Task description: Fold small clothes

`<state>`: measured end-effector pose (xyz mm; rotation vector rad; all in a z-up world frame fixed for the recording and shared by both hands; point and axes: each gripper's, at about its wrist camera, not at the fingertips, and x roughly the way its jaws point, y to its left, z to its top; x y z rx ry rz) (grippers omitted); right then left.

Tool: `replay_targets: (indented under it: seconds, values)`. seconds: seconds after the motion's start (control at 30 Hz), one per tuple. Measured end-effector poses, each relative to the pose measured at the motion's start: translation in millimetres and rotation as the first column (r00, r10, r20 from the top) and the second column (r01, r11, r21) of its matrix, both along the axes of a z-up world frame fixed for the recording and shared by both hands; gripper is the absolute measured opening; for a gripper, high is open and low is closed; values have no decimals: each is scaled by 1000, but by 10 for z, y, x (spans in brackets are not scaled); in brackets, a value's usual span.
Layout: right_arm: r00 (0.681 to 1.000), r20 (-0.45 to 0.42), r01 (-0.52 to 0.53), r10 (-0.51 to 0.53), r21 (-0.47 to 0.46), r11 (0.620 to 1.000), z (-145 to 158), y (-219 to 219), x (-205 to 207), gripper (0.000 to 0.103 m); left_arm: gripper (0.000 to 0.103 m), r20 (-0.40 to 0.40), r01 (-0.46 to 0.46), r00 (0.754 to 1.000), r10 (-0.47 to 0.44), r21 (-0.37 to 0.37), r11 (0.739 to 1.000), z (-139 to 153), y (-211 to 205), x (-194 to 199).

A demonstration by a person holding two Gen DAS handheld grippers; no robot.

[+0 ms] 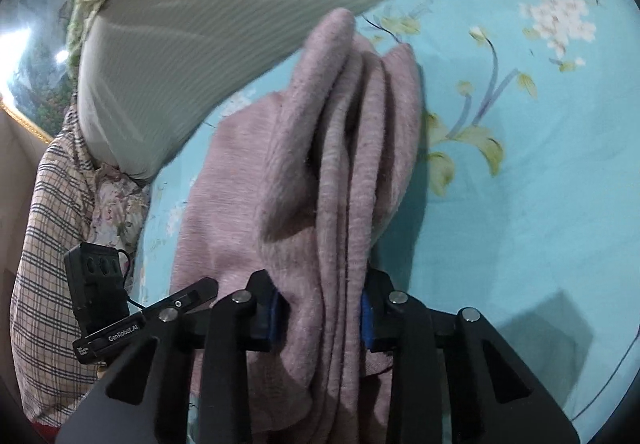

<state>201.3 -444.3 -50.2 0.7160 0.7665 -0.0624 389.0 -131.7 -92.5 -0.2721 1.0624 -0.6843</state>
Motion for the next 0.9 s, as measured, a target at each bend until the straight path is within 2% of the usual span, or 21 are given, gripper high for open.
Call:
replay_targets:
  seconds: [0.2, 0.5, 0.67, 0.83, 0.9]
  values:
    - [994, 53, -99, 99, 3, 995, 149, 504, 40, 30, 34, 56, -53, 997, 55, -32, 998, 293, 499, -306]
    - [957, 99, -276, 273, 26, 961, 154, 1430, 316, 30, 34, 151, -180, 973, 177, 11, 984, 597, 1448, -894]
    - [946, 67, -319, 316, 40, 947, -28, 1725, 401, 30, 34, 116, -242, 964, 241, -7, 970, 475, 1977, -1114]
    - [950, -1, -313, 313, 8, 950, -237, 1828, 364, 31, 34, 80, -267, 961, 263, 44, 963, 193, 2111, -1251]
    - [955, -6, -295, 295, 29, 955, -311, 1771, 330, 32, 35, 70, -274, 960, 270, 48, 961, 111, 2110, -1289]
